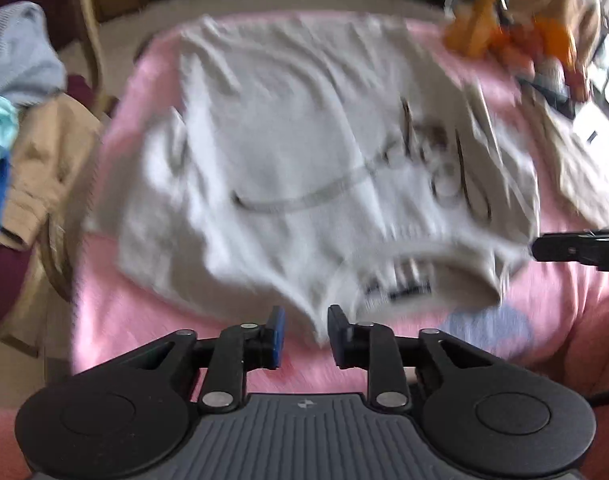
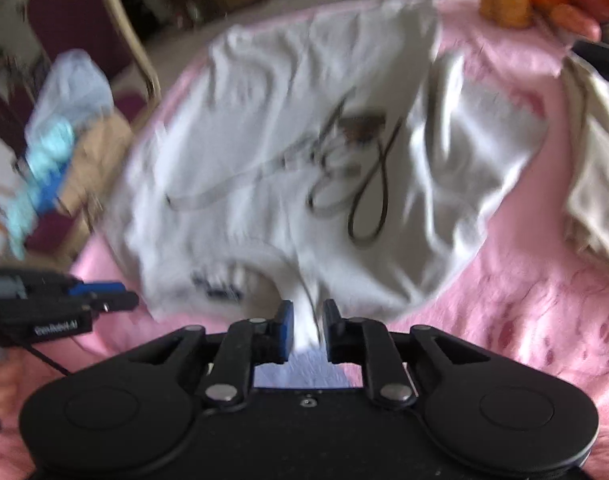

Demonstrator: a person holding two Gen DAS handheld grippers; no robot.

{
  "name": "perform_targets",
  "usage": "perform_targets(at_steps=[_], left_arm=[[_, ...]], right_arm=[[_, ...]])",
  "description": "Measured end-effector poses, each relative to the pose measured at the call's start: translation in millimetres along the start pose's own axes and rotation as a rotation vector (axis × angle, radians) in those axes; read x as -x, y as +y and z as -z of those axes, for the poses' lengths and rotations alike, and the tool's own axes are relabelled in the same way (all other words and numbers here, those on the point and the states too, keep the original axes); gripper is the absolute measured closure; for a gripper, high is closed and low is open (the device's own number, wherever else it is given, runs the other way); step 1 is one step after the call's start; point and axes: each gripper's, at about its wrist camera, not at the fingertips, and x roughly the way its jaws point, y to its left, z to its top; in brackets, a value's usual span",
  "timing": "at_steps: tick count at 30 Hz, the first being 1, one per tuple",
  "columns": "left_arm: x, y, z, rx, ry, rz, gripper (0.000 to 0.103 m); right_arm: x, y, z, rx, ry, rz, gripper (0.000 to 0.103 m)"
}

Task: Fold clothes
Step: 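Grasp the sweatshirt hem with both grippers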

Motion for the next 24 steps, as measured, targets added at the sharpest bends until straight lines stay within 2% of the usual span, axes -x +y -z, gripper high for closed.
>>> perform_targets(at_steps=[2,4,8,10,11,13,16,18,20,24], left_arm=[[-1,9,-12,0.03,-0.035,-0.024,0.071],[-18,17,-23,0.047,-0.037,-0.054,0.071],[-58,19,-32,0.057,0.009,-0.094,0.071],[-68,16,-28,0.027,0.019,-0.116,0.07],[-70,13,-26,0.006,0.019,-0.132,0.063],[-75,9,-22,-0.031,0.023,-0.162,0.058],[-70,17,-17,-0.003,0.074,-0.203,0.053],[-64,25,-11,0.025,0.099,-0.206,0.051],[-57,32,-7,0.056,0.104,-0.188,0.054],[-45,36,-15,0.094,0.055,-0.141,0.054]], right_arm=[[10,-3,-13,-0.003,-0.051,0.006,0.087],[6,-5,-25,0.013,-0.067,0.041,0.087],[-33,-11,-41,0.052,-0.025,0.096,0.087],[-50,-11,-40,0.074,-0.018,0.1,0.087],[-58,-10,-40,0.084,-0.015,0.102,0.087],[-69,-7,-35,0.125,0.01,0.129,0.087],[-75,-5,-26,0.17,0.053,0.171,0.086],[-70,-11,-20,0.147,0.078,0.176,0.086],[-62,-20,-15,0.099,0.094,0.164,0.086],[-27,-54,-23,-0.089,-0.002,0.058,0.085]])
